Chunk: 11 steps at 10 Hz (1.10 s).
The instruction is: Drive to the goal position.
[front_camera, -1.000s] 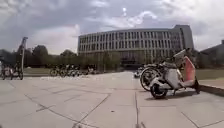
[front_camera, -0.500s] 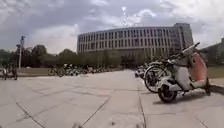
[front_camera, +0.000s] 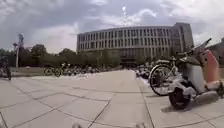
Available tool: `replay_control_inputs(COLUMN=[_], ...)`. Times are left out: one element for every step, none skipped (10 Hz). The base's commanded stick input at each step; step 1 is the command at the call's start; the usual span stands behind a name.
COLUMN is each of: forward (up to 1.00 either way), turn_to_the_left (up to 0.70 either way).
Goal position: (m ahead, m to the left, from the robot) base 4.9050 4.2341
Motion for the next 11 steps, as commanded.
replay_control_inputs(forward=[0.7,0.7,0.7,0.7,0.7,0.7,0.7,0.7,0.7,0.7,0.7], turn_to_the_left=[0.0,0.0,0.0,0.0,0.0,0.0,0.0,0.0,0.0,0.0,0.0])
